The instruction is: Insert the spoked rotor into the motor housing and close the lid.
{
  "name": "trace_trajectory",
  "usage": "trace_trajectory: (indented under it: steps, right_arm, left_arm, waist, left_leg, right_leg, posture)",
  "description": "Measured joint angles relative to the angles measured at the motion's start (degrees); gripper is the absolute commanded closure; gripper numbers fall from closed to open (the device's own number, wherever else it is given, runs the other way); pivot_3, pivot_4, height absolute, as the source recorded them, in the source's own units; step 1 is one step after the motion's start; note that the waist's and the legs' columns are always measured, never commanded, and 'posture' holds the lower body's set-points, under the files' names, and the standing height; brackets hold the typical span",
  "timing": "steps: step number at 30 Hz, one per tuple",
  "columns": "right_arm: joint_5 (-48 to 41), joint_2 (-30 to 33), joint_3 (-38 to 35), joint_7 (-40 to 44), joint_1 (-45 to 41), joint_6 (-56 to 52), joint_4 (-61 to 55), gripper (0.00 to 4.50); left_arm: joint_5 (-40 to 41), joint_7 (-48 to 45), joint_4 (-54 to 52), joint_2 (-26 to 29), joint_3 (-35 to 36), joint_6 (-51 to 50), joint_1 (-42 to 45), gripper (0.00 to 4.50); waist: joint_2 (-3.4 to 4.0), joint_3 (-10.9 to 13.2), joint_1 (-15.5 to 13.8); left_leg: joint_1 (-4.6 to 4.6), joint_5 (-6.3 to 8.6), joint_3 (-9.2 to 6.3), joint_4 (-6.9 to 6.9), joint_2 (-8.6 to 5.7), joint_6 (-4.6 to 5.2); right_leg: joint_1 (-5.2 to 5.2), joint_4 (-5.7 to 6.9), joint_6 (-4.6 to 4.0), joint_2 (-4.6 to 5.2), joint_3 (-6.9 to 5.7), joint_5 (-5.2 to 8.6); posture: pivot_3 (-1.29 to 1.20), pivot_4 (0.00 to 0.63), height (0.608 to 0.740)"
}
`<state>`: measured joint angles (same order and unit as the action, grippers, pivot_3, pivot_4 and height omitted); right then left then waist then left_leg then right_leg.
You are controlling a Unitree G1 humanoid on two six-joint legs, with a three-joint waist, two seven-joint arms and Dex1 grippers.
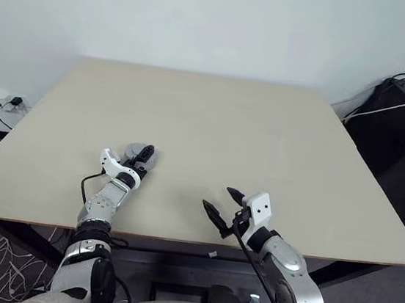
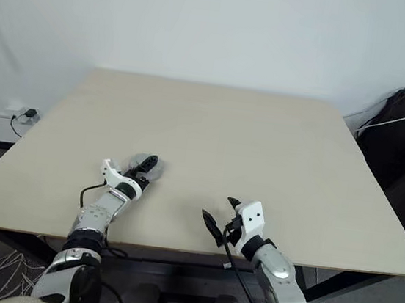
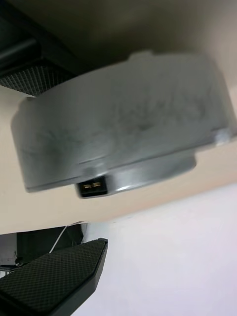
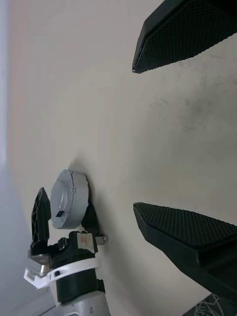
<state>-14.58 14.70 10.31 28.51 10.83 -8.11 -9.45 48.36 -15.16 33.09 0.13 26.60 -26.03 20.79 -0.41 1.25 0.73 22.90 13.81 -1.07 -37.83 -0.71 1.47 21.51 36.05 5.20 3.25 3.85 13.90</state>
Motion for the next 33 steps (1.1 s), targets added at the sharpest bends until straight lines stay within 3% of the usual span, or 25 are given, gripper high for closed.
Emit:
trace_trajectory:
  steps: [15,23,28,33]
  right_arm:
    - [0.22,-0.25,-0.12,0.16,-1.03,-1.14,0.26,0.00]
    - [0.22,-0.30,-0.07,0.33,-1.82,-1.55,1.07,0.00]
    - [0.23,-0.32,-0.05,0.40,-1.84,-2.27,1.20,0.00]
    - [0.58,-0.54,-0.04,0.24,-1.29,-2.15,1.19,0.00]
  left_arm:
    - [4.10,5.44,-26.21,-4.46,-2.34,-11.83,-18.86,0.05]
    - [3.73,1.44,-33.28,1.32,-7.71,-17.67,-26.13,0.05]
    - [-3.83,-6.38,-37.44,10.22,-17.10,-16.14,-30.04,0.05]
    - [-18.89,-10.61,-39.27,14.59,-27.14,-2.01,-33.52,0.05]
  waist:
    - [0.14,-0.15,0.20]
    - [0.44,-0.39,0.74]
    - [0.56,-0.43,0.98]
    - [0.60,-0.44,0.87]
  left_leg:
    - [-0.20,0.20,0.16,0.16,0.19,-0.27]
    - [-0.23,0.21,0.19,0.20,0.17,-0.28]
    - [-0.24,0.21,0.21,0.28,0.21,-0.29]
    - [-0.24,0.21,0.28,0.46,0.21,-0.29]
  right_leg:
    - [-0.03,-0.01,-0.14,0.13,0.06,0.05]
    - [-0.01,-0.01,-0.15,0.14,0.05,0.07]
    - [0.03,-0.02,-0.22,0.20,0.07,0.10]
    - [0.12,-0.04,-0.31,0.32,0.15,0.15]
  posture:
    - [0.00,0.000,0.740]
    - [0.00,0.000,0.740]
    - [0.00,0.000,0.740]
    - [0.00,0.000,0.740]
